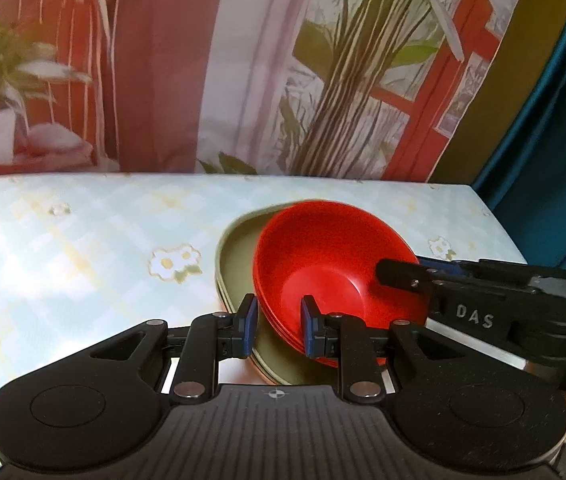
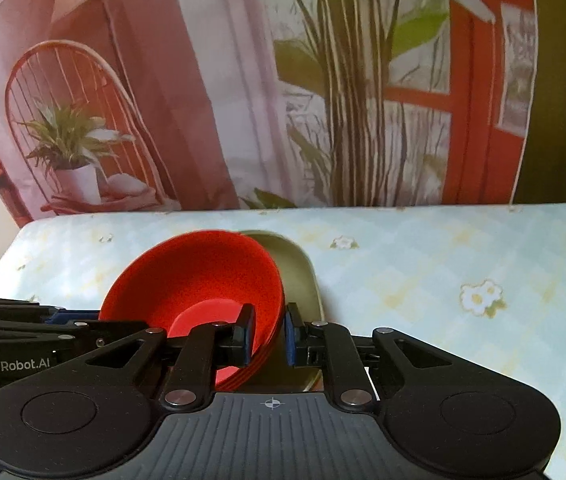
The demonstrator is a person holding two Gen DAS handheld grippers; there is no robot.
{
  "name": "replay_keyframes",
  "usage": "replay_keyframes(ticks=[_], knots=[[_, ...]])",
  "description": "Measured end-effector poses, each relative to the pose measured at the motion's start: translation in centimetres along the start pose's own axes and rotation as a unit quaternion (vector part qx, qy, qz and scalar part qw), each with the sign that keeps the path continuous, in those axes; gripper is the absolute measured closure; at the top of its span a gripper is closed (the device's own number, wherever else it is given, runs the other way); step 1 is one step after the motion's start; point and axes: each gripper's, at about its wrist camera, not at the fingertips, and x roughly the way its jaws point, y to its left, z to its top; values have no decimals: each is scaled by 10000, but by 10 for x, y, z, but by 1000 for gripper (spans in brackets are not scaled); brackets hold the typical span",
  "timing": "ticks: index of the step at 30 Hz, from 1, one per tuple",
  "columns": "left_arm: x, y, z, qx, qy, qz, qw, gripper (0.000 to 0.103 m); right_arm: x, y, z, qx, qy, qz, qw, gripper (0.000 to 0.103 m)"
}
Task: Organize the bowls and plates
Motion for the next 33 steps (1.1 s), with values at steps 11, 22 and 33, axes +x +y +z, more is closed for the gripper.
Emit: replay_keyframes(ticks=[11, 22, 33], knots=[[-41, -1, 1, 269, -390, 365, 9982, 55, -33, 2, 5, -125, -336, -104, 9993, 73], [-91, -7, -10, 420, -781, 654, 9939, 33, -79, 20, -5, -308, -523, -118, 9981, 34], [-130, -11, -23, 498, -1113, 776, 9895, 8, -118, 40, -16, -459, -751, -147, 9960, 1]])
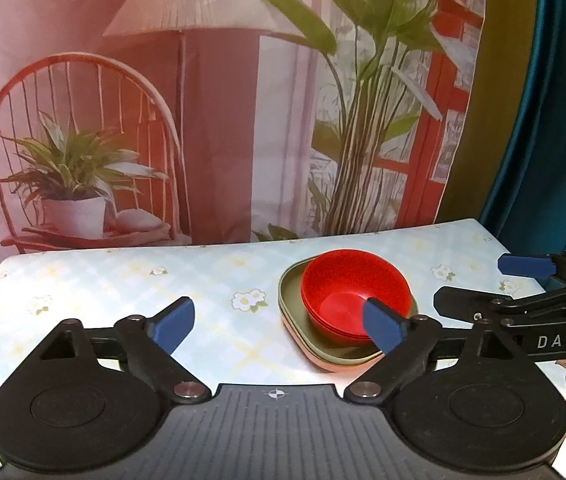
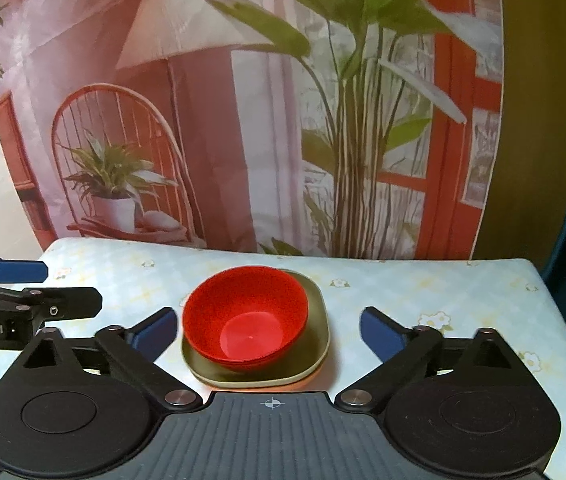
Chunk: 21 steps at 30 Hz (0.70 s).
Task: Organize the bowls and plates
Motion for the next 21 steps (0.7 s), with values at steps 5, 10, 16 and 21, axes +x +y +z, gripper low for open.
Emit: replay_keyframes(ticks=[5, 10, 16, 21], knots=[[-17, 4, -1, -35, -128, 74, 9999, 3, -16, 7, 2, -50, -88, -12, 9999, 0], [-45, 9, -4, 39, -359, 328, 9988, 0, -35, 12, 4, 51, -195, 23, 9998, 0], [-75, 18, -4, -193, -438, 355, 9982, 0, -64, 24, 5, 2, -301, 77, 9995, 0], [-113, 20, -9, -297, -647, 519, 9961, 0, -96, 35, 6, 87, -436, 151, 9989, 0]])
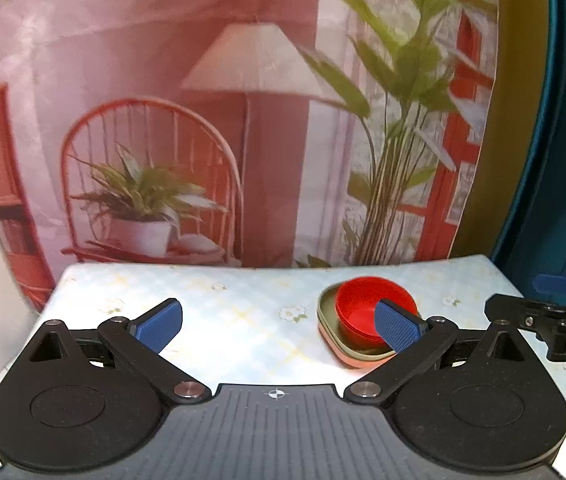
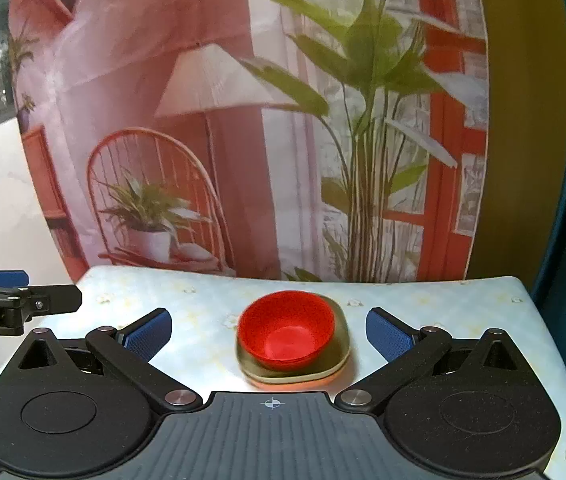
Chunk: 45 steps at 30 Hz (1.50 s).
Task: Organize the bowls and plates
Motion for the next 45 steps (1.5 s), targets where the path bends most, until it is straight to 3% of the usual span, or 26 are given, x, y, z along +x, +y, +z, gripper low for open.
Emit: replay_keyframes(ticks=[14, 20, 30, 45], knots=[[-120, 1, -8, 297, -594, 810, 9945, 0, -101, 31, -11, -25, -388, 29, 9992, 0], [-162, 0, -21, 188, -787, 800, 9935, 0, -138, 39, -21, 70, -490, -21, 9988, 0], [-171, 4, -34, 43, -747, 702, 9947, 0, -163, 46, -34, -157, -538, -192, 9982, 0], [-169, 2, -36, 128, -709, 708, 9949, 0, -160, 47, -36, -138, -483, -256, 9984, 0]])
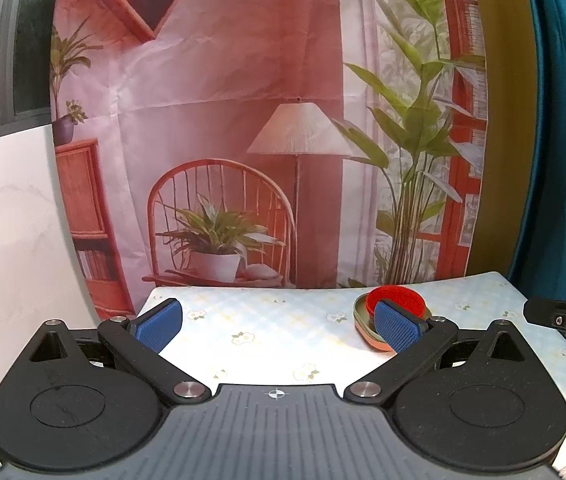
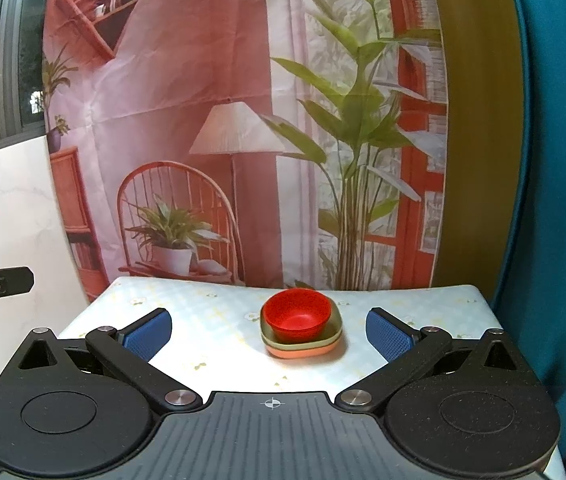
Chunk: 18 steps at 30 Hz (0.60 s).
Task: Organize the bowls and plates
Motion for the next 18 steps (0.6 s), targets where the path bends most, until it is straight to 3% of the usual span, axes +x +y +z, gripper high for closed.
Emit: replay_keyframes(ticks=[18], knots=[[6, 4, -3, -51, 106, -48, 9999, 0, -1, -3, 0, 29, 4, -28, 10000, 0]])
